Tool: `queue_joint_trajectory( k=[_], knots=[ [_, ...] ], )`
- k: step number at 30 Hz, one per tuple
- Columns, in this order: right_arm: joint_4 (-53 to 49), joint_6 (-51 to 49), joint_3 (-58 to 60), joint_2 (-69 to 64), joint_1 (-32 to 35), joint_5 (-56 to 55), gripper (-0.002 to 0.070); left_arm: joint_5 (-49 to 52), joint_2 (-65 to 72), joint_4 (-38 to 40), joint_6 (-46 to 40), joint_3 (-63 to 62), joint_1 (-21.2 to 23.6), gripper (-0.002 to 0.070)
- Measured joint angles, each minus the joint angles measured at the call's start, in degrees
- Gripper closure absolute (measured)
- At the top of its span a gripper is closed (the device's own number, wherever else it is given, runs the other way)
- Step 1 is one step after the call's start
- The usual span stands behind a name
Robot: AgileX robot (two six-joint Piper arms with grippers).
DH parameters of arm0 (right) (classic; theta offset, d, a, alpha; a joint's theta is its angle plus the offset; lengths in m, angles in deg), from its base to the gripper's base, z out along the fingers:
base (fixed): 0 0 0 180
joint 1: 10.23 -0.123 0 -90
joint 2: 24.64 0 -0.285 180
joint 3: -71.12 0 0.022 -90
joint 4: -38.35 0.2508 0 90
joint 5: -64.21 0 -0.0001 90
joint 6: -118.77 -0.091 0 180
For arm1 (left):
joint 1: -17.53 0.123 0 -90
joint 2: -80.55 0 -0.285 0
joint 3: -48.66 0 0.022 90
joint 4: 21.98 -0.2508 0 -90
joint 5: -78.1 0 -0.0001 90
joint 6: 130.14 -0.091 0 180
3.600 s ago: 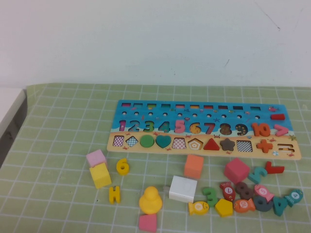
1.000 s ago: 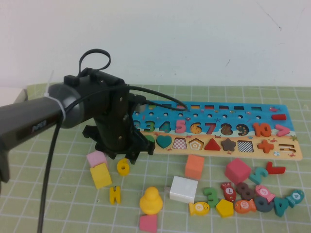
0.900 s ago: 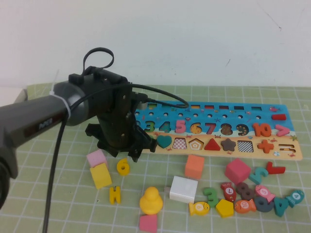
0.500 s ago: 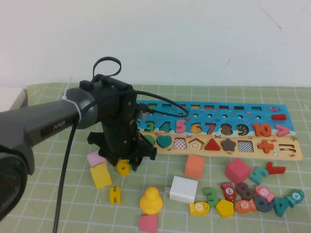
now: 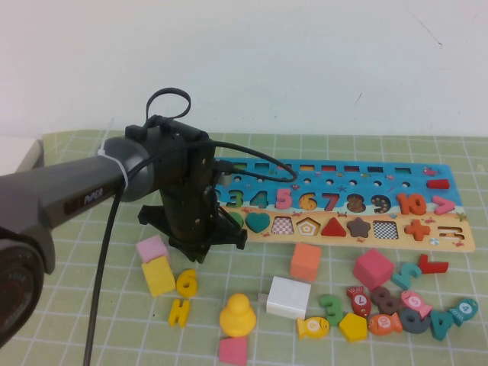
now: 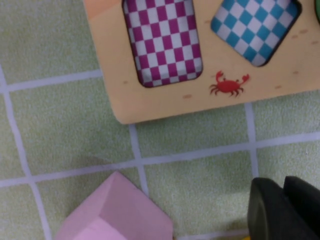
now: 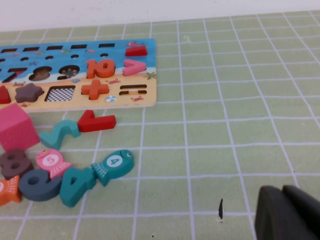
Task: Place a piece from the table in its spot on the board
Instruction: Pick up the "number 6"
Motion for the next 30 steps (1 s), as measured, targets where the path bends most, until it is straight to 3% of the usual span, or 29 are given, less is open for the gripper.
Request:
queue_joint_trajectory(
  k=[7,21,30],
  knots=[
    [0.0,0.0,0.0,0.0,0.0,0.0,0.0679,4.3,0.0,0.0,-0.5,-4.2,0.0,0.0673],
    [0.0,0.0,0.0,0.0,0.0,0.0,0.0679,16.2,0.0,2.9,-2.0,-8.4,-0.1,0.0648],
    [0.0,0.0,0.0,0.0,0.0,0.0,0.0679,16.4,-2.2,-2.0,-0.3,-5.2,-6.0,0.0647]
  ],
)
